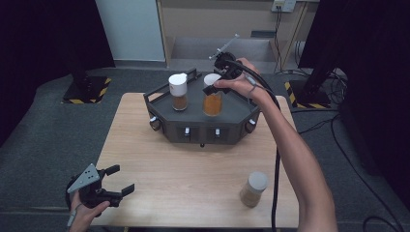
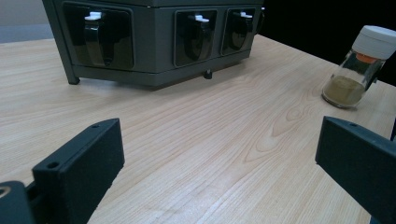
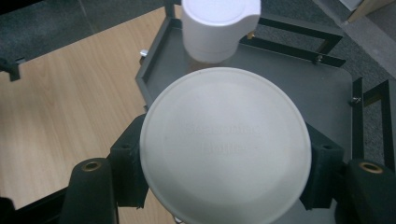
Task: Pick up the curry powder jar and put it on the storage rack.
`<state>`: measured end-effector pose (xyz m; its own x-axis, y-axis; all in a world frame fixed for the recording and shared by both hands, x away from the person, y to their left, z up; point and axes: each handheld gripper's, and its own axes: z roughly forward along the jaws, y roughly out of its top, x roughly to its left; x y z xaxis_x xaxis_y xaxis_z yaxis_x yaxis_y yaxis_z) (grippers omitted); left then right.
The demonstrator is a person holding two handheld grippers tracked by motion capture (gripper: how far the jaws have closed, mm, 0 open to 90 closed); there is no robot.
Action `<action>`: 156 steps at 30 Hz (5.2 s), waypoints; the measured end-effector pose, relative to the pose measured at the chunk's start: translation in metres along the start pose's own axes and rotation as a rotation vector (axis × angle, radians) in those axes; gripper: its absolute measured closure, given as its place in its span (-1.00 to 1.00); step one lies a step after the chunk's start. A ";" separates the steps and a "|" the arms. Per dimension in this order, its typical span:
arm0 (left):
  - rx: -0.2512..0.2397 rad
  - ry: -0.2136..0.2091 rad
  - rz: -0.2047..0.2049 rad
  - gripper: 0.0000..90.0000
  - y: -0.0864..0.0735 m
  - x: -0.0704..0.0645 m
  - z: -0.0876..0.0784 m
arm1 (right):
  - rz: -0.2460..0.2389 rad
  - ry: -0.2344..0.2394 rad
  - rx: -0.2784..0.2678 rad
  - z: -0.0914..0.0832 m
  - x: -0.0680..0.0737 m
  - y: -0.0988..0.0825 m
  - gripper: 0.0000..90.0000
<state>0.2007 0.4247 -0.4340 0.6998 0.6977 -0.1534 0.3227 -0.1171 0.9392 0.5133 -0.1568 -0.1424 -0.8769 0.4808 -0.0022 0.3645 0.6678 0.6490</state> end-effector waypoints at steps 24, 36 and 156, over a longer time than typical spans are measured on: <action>-0.005 0.000 -0.004 -1.00 -0.001 0.001 -0.001 | 0.059 -0.033 0.046 0.038 -0.022 0.021 -0.24; -0.007 0.000 -0.007 -1.00 -0.001 0.001 -0.001 | 0.074 -0.022 0.096 0.055 -0.030 0.026 -0.24; 0.009 -0.012 0.006 -1.00 0.002 -0.003 0.002 | -0.003 -0.065 -0.582 -0.078 0.123 -0.288 -0.91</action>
<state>0.2006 0.4211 -0.4324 0.7093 0.6884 -0.1517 0.3242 -0.1275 0.9374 0.2759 -0.3342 -0.2702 -0.8501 0.5251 -0.0392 0.1137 0.2556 0.9601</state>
